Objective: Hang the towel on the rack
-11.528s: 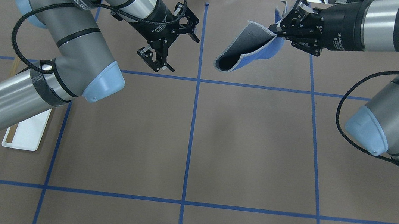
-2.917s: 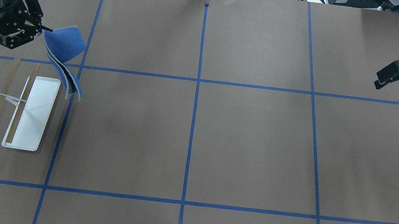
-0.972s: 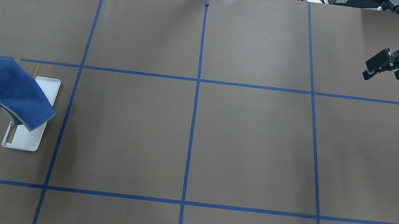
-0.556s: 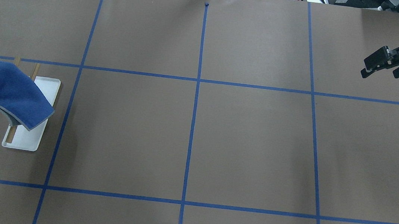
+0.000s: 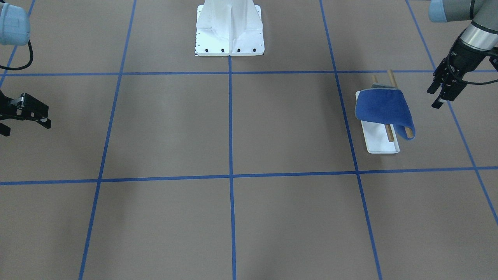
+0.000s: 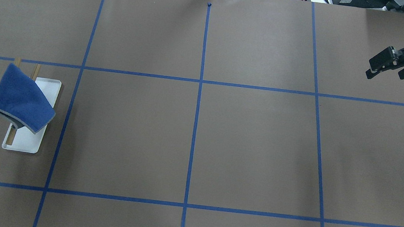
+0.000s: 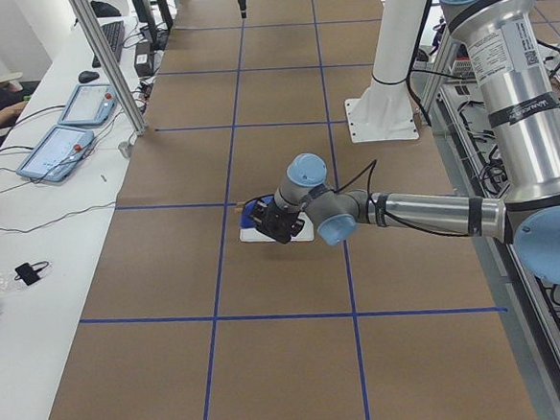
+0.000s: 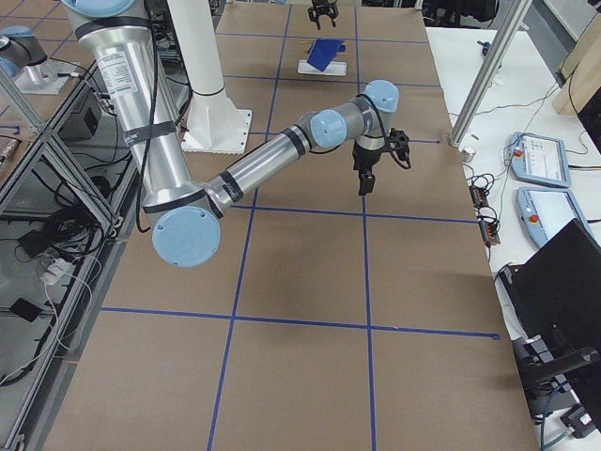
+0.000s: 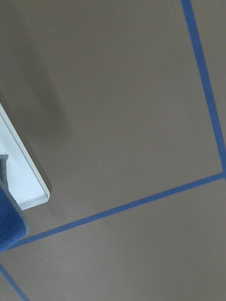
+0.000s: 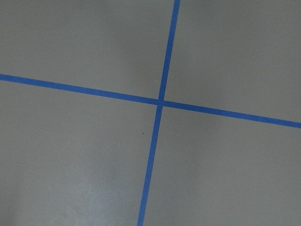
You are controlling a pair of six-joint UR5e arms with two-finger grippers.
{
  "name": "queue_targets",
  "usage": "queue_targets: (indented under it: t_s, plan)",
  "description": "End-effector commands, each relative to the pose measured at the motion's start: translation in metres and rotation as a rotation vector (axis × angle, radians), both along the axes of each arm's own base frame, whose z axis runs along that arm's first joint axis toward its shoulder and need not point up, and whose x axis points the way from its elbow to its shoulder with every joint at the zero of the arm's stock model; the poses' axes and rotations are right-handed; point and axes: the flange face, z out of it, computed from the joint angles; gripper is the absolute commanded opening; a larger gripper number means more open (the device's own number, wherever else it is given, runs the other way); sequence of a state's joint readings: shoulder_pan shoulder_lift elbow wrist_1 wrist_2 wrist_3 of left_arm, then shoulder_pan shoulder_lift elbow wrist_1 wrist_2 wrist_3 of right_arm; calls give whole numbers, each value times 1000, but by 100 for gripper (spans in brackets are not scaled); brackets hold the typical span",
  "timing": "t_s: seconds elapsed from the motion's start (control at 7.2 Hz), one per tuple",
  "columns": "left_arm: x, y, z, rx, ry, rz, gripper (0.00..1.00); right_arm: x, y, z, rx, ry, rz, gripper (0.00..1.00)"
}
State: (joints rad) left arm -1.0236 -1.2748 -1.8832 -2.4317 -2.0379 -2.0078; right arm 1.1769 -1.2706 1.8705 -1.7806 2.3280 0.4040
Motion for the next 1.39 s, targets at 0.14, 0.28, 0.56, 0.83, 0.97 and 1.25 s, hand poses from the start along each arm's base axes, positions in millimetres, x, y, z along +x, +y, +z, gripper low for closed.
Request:
queue_targets:
  t_s: [0.14, 0.28, 0.56, 0.83, 0.97, 1.25]
  plan:
    - [-41, -17, 28, 322, -245, 236, 98, 46, -8, 24, -27, 21, 77, 100]
    - [-57, -22, 31, 427, -325, 324, 98, 62, 9, 72, -82, 51, 90, 100]
    - [-75, -36, 36, 493, -446, 543, 98, 110, -6, 147, -145, 47, 168, 100]
    - [-107, -72, 24, 576, -530, 741, 98, 156, 11, 187, -198, -30, 183, 100]
    - [-123, -76, 31, 625, -568, 831, 98, 180, 25, 202, -175, -48, 177, 100]
    - [-124, -101, 43, 622, -573, 866, 98, 203, 59, 240, -165, -25, 149, 100]
